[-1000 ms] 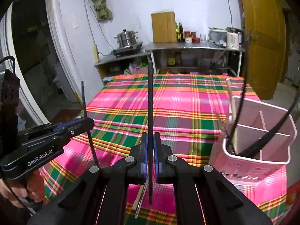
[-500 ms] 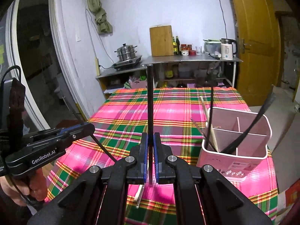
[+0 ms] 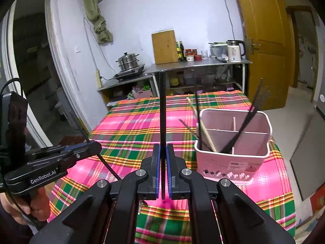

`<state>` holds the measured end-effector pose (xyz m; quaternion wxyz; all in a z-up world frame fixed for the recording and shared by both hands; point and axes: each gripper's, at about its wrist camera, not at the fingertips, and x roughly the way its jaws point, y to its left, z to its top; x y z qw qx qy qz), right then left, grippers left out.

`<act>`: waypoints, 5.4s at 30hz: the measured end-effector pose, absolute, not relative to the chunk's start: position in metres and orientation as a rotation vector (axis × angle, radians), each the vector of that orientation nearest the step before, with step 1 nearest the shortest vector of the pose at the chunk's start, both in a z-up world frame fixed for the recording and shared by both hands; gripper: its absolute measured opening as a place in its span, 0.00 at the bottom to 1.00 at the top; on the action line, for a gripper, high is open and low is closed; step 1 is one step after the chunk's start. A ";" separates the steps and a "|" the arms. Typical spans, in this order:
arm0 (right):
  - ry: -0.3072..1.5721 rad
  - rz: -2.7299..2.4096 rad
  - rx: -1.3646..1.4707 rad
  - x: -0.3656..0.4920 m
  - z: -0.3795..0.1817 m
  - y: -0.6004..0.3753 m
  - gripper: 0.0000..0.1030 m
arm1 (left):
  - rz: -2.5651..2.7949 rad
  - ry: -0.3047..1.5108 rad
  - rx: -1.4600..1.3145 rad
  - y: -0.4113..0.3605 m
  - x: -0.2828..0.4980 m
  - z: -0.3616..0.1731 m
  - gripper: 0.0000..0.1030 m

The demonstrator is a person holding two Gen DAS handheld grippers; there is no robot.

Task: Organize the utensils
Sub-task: 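Lift both chopsticks upright and carry them over the pink holder, then lower both chopsticks into the holder and open both tools, then move both open tools toward the last metal chopstick on the cloth, then grasp the light wooden chopstick with the left tool while the right tool grasps the metal chopstick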

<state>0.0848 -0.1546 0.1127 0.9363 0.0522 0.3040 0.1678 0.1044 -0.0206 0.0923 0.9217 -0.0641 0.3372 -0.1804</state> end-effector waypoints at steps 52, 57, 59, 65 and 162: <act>0.591 0.175 0.157 0.147 0.112 -0.237 0.05 | -0.519 0.665 -0.043 -0.134 0.218 0.111 0.05; 0.629 0.173 0.163 0.151 0.099 -0.235 0.05 | -0.519 0.665 -0.030 -0.135 0.215 0.106 0.06; 0.642 0.171 0.167 0.152 0.093 -0.237 0.06 | -0.517 0.673 -0.024 -0.135 0.215 0.104 0.06; 0.671 0.165 0.188 0.153 0.087 -0.241 0.06 | -0.516 0.697 -0.028 -0.131 0.212 0.096 0.26; 0.916 0.462 0.077 0.128 -0.014 -0.100 0.11 | -0.077 0.948 -0.173 0.047 0.138 -0.066 0.17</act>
